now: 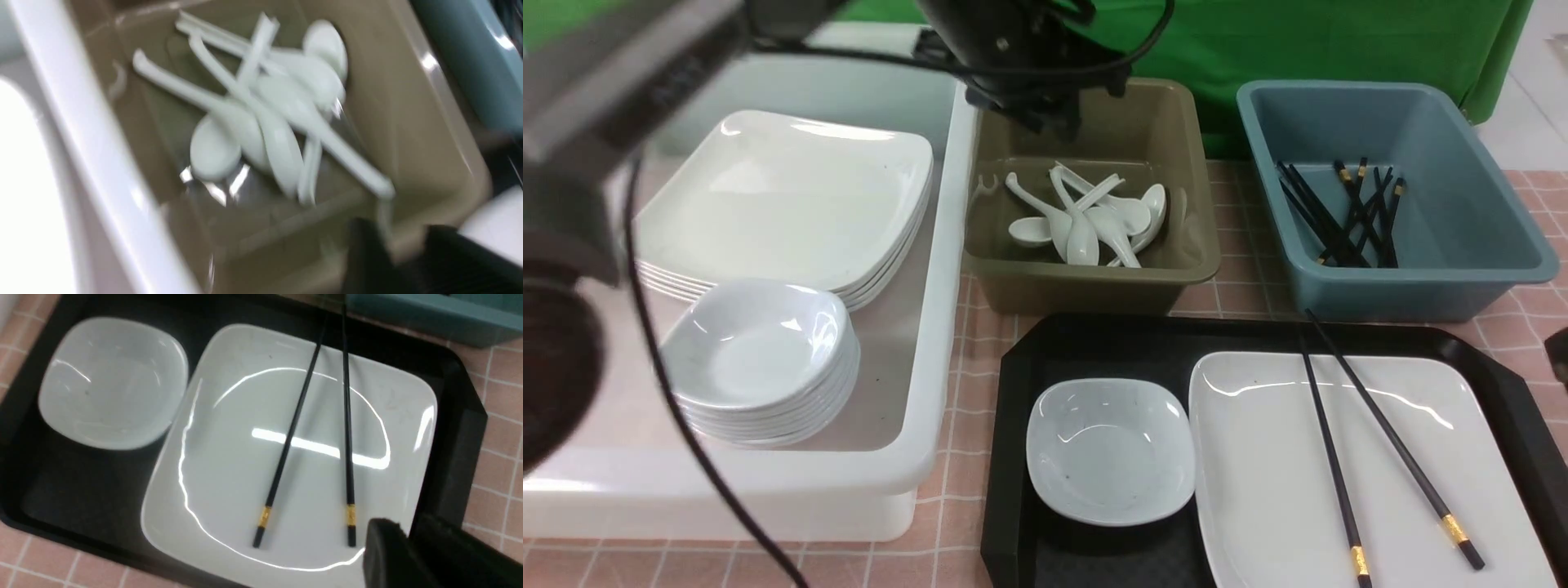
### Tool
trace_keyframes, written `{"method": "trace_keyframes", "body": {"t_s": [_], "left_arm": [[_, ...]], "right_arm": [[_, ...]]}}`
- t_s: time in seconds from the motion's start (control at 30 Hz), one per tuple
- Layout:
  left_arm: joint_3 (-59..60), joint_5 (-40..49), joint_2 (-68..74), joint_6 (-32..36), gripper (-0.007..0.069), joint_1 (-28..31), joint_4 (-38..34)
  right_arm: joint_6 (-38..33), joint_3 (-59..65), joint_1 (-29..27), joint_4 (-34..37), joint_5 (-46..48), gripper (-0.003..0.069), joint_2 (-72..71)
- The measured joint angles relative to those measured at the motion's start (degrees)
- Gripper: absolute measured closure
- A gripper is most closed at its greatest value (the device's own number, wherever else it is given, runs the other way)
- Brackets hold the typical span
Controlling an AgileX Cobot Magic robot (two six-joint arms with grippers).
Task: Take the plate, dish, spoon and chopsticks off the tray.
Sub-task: Use the left arm to put the soup spoon into the small storage box in the middle, then use the right arm to grab a pair of chopsticks from the plate
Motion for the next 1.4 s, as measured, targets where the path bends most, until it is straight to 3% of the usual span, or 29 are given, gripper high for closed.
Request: {"method": "trace_keyframes", "body": {"t_s": [0.07,0.3,0.37,0.43,0.47,0.5,0.6,0.8,1.23,1.3,1.37,1.4], "left_arm": [[1.66,1.71,-4.82,1.86,0.0603,-0.05,-1.2],[18.39,0.76,-21.38,3.95,0.0632,-2.03,-3.31],[26.86,-2.83,-27.25,4.01,0.0631,-4.08,-3.44],[39.51,-10.13,-35.75,4.01,0.0635,-8.92,-3.96],[41.36,-11.31,-36.31,4.01,0.0635,-9.31,-4.11],[48.2,-15.36,-40.2,4.01,0.0635,-12.25,-4.6],[57.01,-22.36,-44.88,2.69,0.0636,-16.28,-4.84],[65.94,-26.27,-46.93,-0.09,0.0636,-19.26,-4.91],[67.14,-26.44,-46.93,-0.99,0.0636,-19.39,-4.91],[67.14,-26.44,-46.93,-0.98,0.0636,-19.39,-4.91],[67.14,-26.48,-46.93,-0.98,0.0636,-19.39,-4.91],[67.14,-26.48,-46.93,-0.98,0.0636,-19.39,-4.91]], "right_arm": [[-1.53,-2.23,-0.61,-0.02,2.29,0.0495,5.34],[-8.19,-2.97,-10.23,10.51,1.37,0.0424,16.71],[-10.74,-2.97,-12.88,14.71,-0.41,0.0349,20.02],[-12.51,-2.97,-14.34,16.41,-3.58,0.019,24.74],[-12.62,-2.97,-14.43,16.53,-4.18,0.0162,25.12],[-13.13,-2.97,-14.42,16.66,-6.67,0.0063,27.95],[-13.37,-2.97,-14.07,15.88,-10.63,-0.0008,32.69],[-13.37,-3.85,-13.76,13.93,-14.94,-0.0032,40.71],[-13.16,-6.53,-13.76,13.17,-18.88,-0.0031,48.07],[-13.16,-6.53,-13.76,12.82,-18.95,0.0008,48.07],[-13.1,-6.53,-13.76,12.82,-18.66,0.0097,48.07],[-13.1,-6.53,-13.76,12.82,-18.61,0.0097,48.07]]}}
